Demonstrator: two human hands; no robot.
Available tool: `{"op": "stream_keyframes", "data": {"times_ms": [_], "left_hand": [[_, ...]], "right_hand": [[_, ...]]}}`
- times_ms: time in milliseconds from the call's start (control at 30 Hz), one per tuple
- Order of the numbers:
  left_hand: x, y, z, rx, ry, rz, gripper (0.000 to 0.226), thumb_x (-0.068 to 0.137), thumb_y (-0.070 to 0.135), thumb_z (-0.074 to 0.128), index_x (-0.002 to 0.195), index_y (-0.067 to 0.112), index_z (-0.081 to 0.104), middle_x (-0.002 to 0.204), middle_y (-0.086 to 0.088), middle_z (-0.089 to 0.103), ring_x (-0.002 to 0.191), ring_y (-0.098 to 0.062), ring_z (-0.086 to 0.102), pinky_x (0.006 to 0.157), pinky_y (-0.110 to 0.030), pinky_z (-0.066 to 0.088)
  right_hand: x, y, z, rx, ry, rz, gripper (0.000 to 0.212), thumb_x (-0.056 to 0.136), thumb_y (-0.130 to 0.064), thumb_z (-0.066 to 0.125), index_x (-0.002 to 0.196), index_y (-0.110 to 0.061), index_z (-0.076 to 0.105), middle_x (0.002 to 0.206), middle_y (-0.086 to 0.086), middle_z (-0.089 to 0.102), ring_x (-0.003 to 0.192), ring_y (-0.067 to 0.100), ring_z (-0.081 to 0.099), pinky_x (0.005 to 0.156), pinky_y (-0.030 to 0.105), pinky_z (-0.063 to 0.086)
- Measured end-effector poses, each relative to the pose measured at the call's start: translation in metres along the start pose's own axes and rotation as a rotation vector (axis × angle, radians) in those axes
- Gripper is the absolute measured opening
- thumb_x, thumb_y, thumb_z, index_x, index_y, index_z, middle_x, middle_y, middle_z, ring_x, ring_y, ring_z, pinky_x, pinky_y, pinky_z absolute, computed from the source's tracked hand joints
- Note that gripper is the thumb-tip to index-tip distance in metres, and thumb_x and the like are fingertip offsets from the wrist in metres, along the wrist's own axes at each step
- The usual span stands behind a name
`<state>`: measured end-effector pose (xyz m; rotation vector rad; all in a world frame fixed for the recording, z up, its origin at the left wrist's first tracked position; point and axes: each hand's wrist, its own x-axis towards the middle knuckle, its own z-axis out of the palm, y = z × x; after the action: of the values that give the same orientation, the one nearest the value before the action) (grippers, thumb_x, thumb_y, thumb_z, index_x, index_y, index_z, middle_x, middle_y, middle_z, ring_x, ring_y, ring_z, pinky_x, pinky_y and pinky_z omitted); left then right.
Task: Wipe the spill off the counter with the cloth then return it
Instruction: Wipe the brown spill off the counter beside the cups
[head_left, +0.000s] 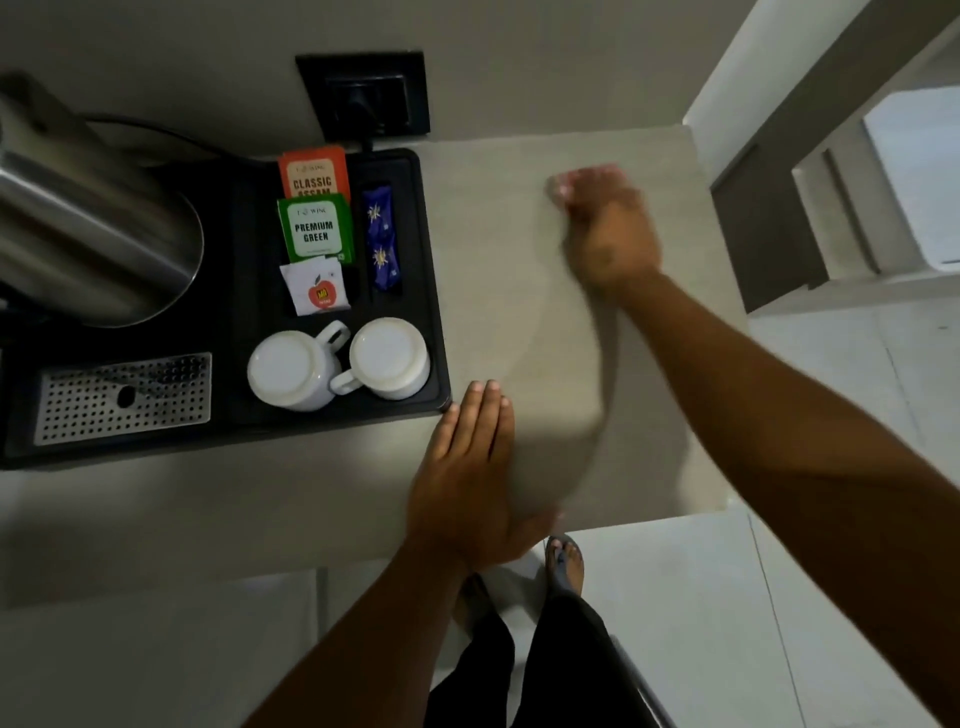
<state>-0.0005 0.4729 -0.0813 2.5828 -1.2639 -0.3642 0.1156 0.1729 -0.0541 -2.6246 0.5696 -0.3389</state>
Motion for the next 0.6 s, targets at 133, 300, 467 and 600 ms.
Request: {"op": "stream_keyframes", "data": {"times_ms": [133, 300, 467, 600], "left_hand": [[0.001, 0.001, 0.002, -0.007, -0.007, -0.018, 0.120, 0.081, 0.084, 0.050, 0.160, 0.000, 0.018, 0.172, -0.018, 0.011, 0.161, -0.032, 0.002, 0.128, -0.054, 0.015], [0.000, 0.003, 0.002, 0.040, 0.010, -0.010, 0.121, 0.083, 0.089, 0.042, 0.160, -0.002, 0.018, 0.172, -0.020, 0.013, 0.161, -0.031, 0.004, 0.128, -0.053, 0.015], [-0.001, 0.004, 0.004, 0.068, -0.011, -0.032, 0.123, 0.080, 0.089, 0.040, 0.162, 0.000, 0.012, 0.173, -0.018, 0.008, 0.161, -0.029, 0.000, 0.129, -0.053, 0.013], [-0.002, 0.003, 0.007, 0.065, -0.002, -0.026, 0.122, 0.081, 0.089, 0.036, 0.162, 0.001, 0.010, 0.173, -0.018, 0.009, 0.161, -0.030, 0.000, 0.129, -0.052, 0.011]], "right_hand": [[0.020, 0.062, -0.027, -0.040, 0.102, 0.419, 0.039, 0.094, -0.017, 0.047, 0.130, -0.020, 0.060, 0.136, 0.014, 0.055, 0.130, 0.034, 0.049, 0.120, 0.041, 0.031], [-0.045, 0.003, -0.012, 0.017, 0.005, 0.203, 0.041, 0.094, -0.016, 0.044, 0.133, -0.017, 0.057, 0.142, 0.018, 0.054, 0.134, 0.040, 0.047, 0.112, 0.045, 0.040], [-0.174, -0.043, 0.014, -0.029, -0.105, -0.152, 0.050, 0.095, -0.015, 0.055, 0.144, -0.019, 0.049, 0.153, 0.011, 0.049, 0.147, 0.032, 0.037, 0.123, 0.045, 0.027], [-0.202, 0.024, -0.021, -0.027, -0.029, 0.026, 0.050, 0.095, -0.011, 0.052, 0.144, -0.018, 0.050, 0.153, 0.013, 0.049, 0.146, 0.032, 0.039, 0.122, 0.047, 0.028]]}}
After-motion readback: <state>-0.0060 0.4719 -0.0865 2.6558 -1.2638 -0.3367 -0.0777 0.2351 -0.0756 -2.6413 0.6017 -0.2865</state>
